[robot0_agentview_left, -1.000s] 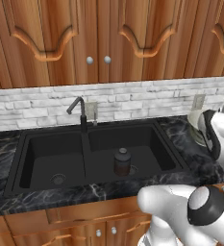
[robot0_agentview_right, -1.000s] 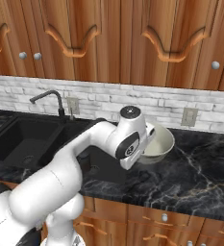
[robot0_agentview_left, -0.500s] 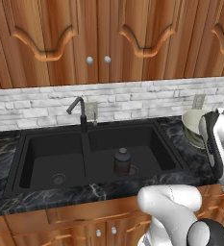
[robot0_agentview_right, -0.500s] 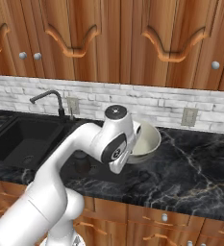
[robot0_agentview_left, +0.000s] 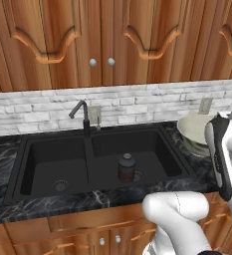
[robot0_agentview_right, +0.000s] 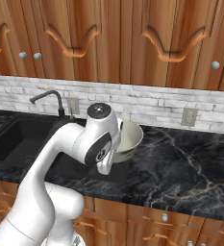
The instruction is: Place the bowl in the left basin and the jug in the right basin of the sink.
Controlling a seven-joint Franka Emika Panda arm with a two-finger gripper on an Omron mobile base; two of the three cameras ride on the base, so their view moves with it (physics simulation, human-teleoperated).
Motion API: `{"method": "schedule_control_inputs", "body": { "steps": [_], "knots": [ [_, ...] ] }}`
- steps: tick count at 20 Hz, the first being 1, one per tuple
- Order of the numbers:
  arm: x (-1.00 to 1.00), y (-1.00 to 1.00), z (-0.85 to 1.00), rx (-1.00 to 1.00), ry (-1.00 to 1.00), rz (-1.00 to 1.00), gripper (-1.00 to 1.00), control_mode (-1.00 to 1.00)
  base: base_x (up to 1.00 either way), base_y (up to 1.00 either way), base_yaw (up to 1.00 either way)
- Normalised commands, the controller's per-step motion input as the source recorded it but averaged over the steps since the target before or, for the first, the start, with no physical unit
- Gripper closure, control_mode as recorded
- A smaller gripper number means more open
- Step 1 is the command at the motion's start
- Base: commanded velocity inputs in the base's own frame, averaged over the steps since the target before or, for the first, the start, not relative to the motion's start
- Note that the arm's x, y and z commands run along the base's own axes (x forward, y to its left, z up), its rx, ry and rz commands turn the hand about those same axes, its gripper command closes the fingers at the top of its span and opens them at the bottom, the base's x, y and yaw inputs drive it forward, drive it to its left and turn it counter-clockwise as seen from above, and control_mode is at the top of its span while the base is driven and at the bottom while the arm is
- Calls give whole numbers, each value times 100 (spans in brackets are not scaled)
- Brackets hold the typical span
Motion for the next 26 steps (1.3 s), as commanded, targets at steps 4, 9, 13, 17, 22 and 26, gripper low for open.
{"method": "schedule_control_inputs", "body": {
  "steps": [4,9,13,17,22,26],
  "knots": [
    [-26,39,27,-5,2,18,100,-100,0,0,0],
    [-22,46,24,-5,3,16,100,-100,0,0,0],
    [-19,49,20,-2,0,14,100,-100,0,0,0],
    [-12,54,16,0,4,13,100,-100,0,0,0],
    [-7,57,13,0,3,11,100,-100,0,0,0],
    [-6,58,13,0,4,11,100,-100,0,0,0]
  ]
}}
